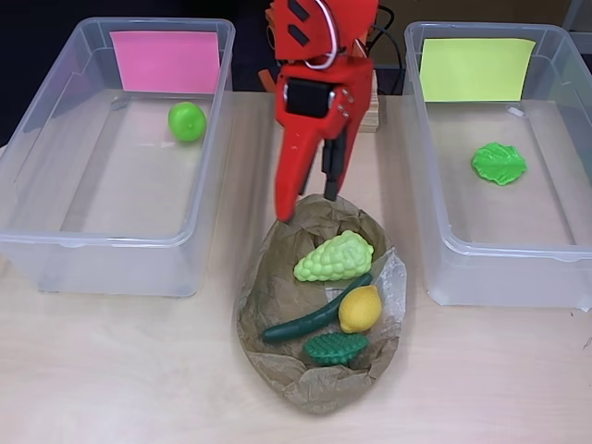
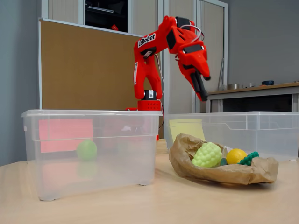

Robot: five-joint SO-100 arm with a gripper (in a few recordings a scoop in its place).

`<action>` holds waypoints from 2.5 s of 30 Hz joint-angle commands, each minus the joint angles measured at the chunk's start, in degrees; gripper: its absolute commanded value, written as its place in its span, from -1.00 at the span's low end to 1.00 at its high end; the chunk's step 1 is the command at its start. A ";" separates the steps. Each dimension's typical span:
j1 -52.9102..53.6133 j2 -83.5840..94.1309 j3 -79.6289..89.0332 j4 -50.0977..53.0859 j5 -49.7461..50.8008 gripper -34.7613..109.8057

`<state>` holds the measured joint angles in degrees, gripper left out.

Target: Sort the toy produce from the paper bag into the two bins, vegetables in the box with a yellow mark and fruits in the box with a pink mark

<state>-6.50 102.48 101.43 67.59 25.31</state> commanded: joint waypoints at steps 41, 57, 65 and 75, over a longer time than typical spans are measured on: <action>-3.78 -21.71 9.49 -14.50 6.33 -0.28; 15.47 9.14 -9.23 19.95 12.48 -0.25; 38.58 22.06 -3.52 22.76 16.17 -0.23; 64.86 9.32 2.11 21.01 26.89 -0.23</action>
<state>52.56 114.43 101.95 90.97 49.92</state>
